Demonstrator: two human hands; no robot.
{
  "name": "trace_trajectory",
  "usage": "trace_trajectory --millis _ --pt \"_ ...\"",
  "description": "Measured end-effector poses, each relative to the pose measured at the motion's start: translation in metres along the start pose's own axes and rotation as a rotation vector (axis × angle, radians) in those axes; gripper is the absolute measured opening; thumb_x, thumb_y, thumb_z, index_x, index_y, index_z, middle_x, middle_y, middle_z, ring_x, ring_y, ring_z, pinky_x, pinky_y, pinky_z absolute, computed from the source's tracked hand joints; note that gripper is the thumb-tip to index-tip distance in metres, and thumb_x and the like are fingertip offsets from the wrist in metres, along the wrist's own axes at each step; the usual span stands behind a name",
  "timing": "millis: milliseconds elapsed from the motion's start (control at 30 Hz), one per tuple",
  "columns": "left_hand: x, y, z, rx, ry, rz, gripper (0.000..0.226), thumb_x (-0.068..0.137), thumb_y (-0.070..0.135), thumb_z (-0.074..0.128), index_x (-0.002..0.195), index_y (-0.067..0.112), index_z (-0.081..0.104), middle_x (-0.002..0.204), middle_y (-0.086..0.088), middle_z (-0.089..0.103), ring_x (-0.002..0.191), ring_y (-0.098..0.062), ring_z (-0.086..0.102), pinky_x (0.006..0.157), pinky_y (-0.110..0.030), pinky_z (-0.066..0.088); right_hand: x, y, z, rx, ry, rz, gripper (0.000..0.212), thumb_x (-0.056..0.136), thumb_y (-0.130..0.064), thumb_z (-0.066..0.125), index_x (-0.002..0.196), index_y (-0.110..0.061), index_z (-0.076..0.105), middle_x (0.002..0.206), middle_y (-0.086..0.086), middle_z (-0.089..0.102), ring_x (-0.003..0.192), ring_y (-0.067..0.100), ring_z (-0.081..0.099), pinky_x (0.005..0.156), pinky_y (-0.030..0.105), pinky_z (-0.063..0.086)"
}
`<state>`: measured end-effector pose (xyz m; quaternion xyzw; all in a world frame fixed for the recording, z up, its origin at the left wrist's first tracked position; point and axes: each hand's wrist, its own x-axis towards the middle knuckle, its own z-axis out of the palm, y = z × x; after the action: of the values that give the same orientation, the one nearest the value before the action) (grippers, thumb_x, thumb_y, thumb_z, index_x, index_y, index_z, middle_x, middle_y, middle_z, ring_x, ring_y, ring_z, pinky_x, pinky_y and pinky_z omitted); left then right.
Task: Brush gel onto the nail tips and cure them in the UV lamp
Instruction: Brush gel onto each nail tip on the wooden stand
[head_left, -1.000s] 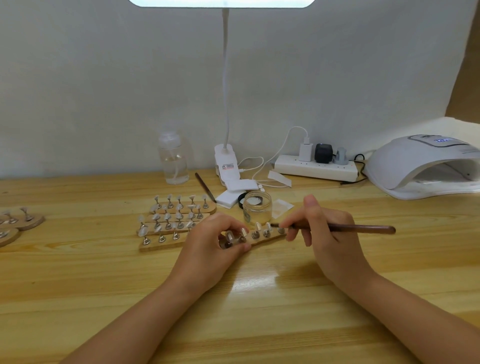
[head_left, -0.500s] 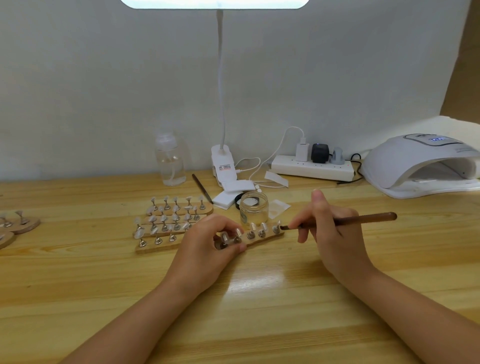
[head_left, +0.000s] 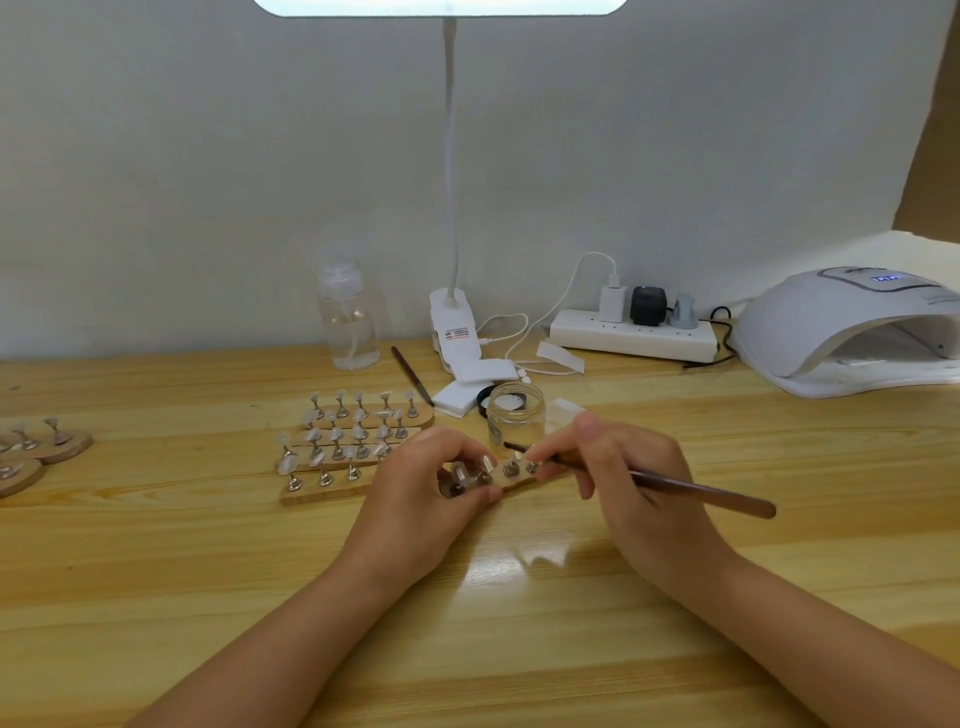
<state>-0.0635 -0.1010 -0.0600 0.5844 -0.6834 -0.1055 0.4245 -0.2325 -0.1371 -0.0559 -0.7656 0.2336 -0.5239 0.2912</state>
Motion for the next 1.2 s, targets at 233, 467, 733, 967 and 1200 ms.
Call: trace_trajectory --millis 233,467,733,967,1200 --pt "0.000 0.000 0.001 -0.013 0.005 0.016 0.032 0.069 0.013 0.077 0.074 0.035 0.054 0.082 0.012 0.058 0.077 -0.001 0.051 0.066 -0.005 0.035 -0.001 -0.002 0.005 0.037 -0.076 0.115 0.046 0.086 -0.049 0.034 0.070 -0.026 0.071 0.060 -0.004 0.066 0.060 0.002 0.058 0.061 0.010 0.039" --pt "0.000 0.000 0.001 -0.013 0.008 0.033 0.030 0.069 0.011 0.077 0.075 0.031 0.056 0.081 0.013 0.057 0.077 0.000 0.051 0.067 -0.006 0.036 -0.001 -0.003 0.007 0.028 -0.071 0.104 0.046 0.086 -0.048 0.035 0.073 -0.023 0.072 0.061 -0.004 0.067 0.060 0.002 0.060 0.061 0.010 0.040" --pt "0.000 0.001 0.002 -0.052 0.004 0.052 0.016 0.071 0.015 0.075 0.078 0.021 0.062 0.082 0.008 0.059 0.078 -0.004 0.053 0.068 -0.009 0.038 -0.003 -0.013 0.017 0.067 -0.079 0.017 0.043 0.090 -0.036 0.037 0.080 -0.015 0.073 0.067 -0.012 0.066 0.064 -0.003 0.059 0.064 0.008 0.040" --pt "0.000 0.002 0.001 -0.056 -0.007 0.064 0.013 0.072 0.016 0.073 0.082 0.016 0.066 0.085 0.006 0.061 0.079 -0.003 0.053 0.069 -0.012 0.040 -0.003 -0.012 0.020 -0.041 -0.082 0.007 0.046 0.090 -0.039 0.034 0.082 -0.016 0.073 0.067 -0.020 0.063 0.066 -0.008 0.057 0.064 0.006 0.038" --pt "0.000 0.001 0.002 -0.038 -0.001 0.075 0.012 0.072 0.014 0.073 0.081 0.017 0.065 0.084 0.006 0.061 0.079 -0.004 0.053 0.068 -0.009 0.038 -0.003 -0.011 0.020 -0.020 -0.072 -0.014 0.042 0.091 -0.036 0.038 0.080 -0.016 0.073 0.064 -0.014 0.063 0.058 -0.006 0.056 0.060 0.005 0.037"
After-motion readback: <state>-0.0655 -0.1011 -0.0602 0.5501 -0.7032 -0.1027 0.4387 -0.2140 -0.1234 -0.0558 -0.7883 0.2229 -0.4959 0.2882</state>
